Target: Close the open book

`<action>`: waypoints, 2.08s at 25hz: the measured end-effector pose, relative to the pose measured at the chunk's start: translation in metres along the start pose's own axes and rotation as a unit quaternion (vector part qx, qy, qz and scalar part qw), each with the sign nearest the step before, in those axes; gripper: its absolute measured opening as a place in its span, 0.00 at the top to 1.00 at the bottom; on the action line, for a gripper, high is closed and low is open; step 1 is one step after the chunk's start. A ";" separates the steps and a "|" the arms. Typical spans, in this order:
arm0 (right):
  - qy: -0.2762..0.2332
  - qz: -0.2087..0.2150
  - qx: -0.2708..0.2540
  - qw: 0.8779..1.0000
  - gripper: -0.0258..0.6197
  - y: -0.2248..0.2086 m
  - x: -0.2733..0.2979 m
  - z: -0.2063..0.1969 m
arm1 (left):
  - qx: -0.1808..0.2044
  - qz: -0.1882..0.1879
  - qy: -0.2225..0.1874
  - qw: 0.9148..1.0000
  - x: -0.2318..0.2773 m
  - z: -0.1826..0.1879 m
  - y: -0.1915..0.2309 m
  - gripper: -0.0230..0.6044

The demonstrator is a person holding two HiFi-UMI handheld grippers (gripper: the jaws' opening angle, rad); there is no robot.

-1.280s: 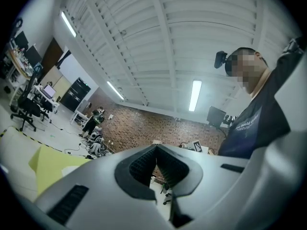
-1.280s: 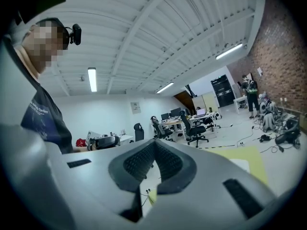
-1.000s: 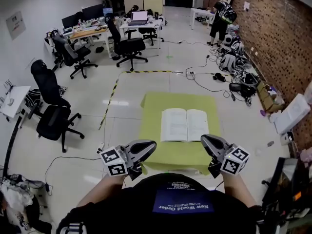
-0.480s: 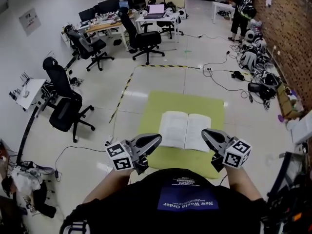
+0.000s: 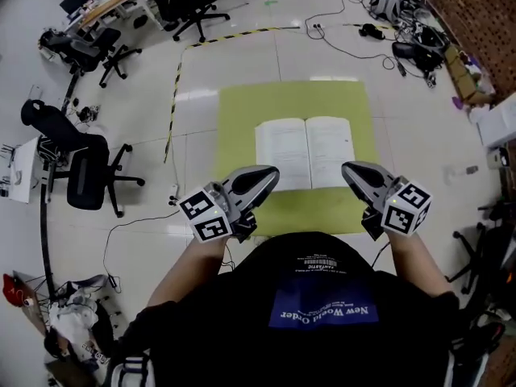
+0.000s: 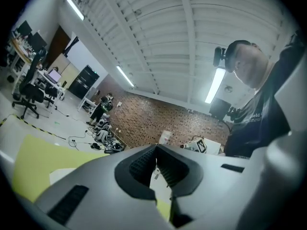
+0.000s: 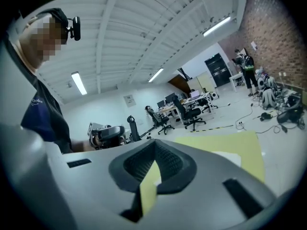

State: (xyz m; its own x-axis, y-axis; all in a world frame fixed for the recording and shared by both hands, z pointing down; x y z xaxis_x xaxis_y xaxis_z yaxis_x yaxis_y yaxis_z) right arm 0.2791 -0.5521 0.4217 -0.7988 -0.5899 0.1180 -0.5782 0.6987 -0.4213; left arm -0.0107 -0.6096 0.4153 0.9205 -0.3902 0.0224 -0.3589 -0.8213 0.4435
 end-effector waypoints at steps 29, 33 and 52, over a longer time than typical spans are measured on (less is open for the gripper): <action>-0.234 -0.129 0.458 0.848 0.56 -0.105 0.018 -0.235 | -0.131 -0.033 0.103 0.986 0.011 -0.104 0.040 0.95; -0.300 -0.126 0.457 0.828 0.56 -0.120 0.021 -0.233 | -0.126 -0.023 0.108 0.986 0.002 -0.108 0.044 0.95; -0.102 -0.118 0.156 0.975 0.89 -0.089 0.079 -0.163 | -0.133 0.001 0.080 0.988 -0.027 -0.100 0.050 0.95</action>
State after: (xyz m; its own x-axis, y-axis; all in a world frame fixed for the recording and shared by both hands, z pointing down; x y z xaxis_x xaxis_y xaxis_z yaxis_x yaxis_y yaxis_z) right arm 0.2400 -0.5951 0.6149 -0.5815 -0.8098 0.0775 -0.6383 0.3951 -0.6606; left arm -0.0377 -0.5982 0.5265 0.9403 -0.3030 0.1552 -0.3265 -0.6735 0.6631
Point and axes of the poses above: the fingertips, and each gripper's own axes: x forward along the fingers, y to its left, z out of its top, the point moved 9 cm from there along -x, backward along the fingers, and after that the axes turned 11 degrees about z, right-handed, at the moved point
